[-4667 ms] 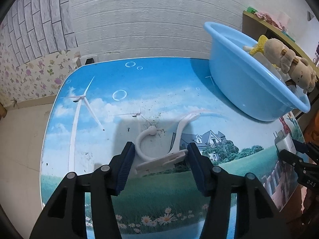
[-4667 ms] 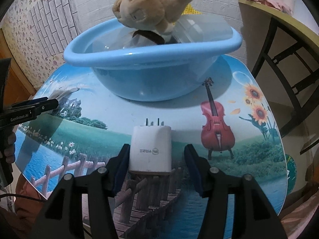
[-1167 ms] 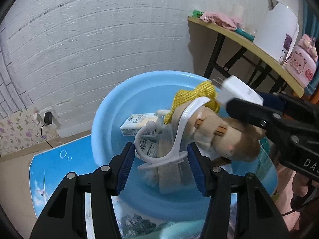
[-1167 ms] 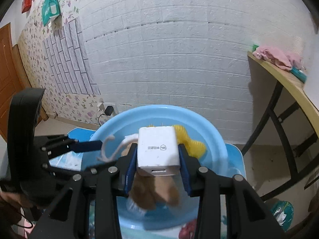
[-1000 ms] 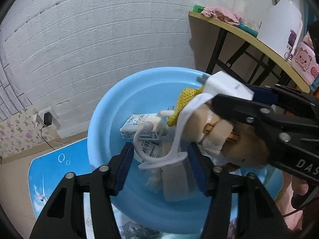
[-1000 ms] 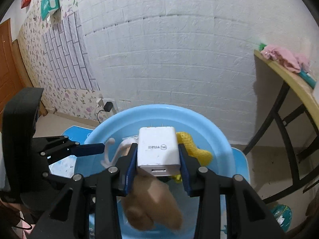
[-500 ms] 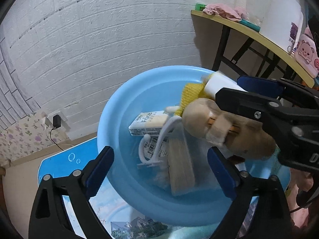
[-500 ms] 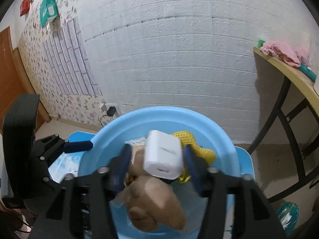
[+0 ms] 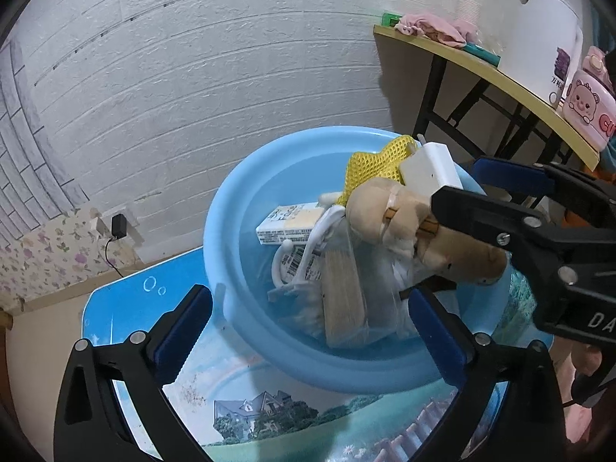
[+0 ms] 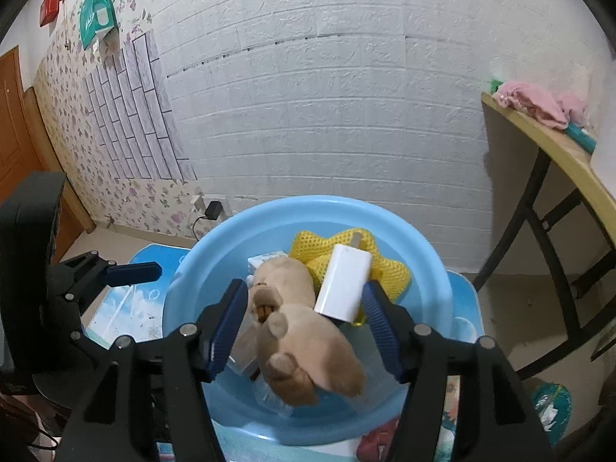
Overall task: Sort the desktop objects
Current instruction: 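Open both tools to drop the charger and cable into the basin, then withdraw both open tools from the basin back over the table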
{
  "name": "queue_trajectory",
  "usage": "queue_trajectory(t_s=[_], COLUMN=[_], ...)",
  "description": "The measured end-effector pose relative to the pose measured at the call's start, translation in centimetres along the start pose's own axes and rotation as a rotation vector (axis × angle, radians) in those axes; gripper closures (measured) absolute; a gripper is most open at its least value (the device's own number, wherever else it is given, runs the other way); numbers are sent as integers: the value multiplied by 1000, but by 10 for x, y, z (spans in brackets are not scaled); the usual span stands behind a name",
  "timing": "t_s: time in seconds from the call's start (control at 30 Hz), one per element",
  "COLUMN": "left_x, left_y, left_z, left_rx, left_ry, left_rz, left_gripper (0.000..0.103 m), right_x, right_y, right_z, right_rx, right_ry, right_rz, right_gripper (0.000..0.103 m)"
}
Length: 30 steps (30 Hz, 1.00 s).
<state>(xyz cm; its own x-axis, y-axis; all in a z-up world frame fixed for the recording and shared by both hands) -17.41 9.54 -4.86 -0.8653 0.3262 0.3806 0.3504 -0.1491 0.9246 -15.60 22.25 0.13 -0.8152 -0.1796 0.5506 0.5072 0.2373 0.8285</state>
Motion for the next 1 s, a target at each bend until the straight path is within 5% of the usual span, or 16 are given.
queue_trajectory(t_s=[0.43, 1.0], left_x=[-11, -44], left_y=[12, 55], left_z=[-3, -7], left_rx=[3, 106], left_ry=[29, 130], left_rz=[18, 70], left_gripper=[0, 0], right_x=[-10, -21], right_y=[11, 37], right_z=[-3, -7], right_rx=[-39, -72], right_ry=[-10, -31], right_rz=[-16, -35], right_gripper=[42, 37])
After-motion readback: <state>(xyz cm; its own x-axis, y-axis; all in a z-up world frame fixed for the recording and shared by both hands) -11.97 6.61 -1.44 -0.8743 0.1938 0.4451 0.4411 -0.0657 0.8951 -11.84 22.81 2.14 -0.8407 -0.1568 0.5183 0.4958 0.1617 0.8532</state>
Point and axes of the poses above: each gripper's, at about its wrist camera, not at the fingertips, and y roughly against the way its jaws point, z to its right, x to its top, the point moved 1 cm from there along -y, roughly the way its jaws point, and after that the axes turned 15 degrees about -z, right-handed, at the moved point
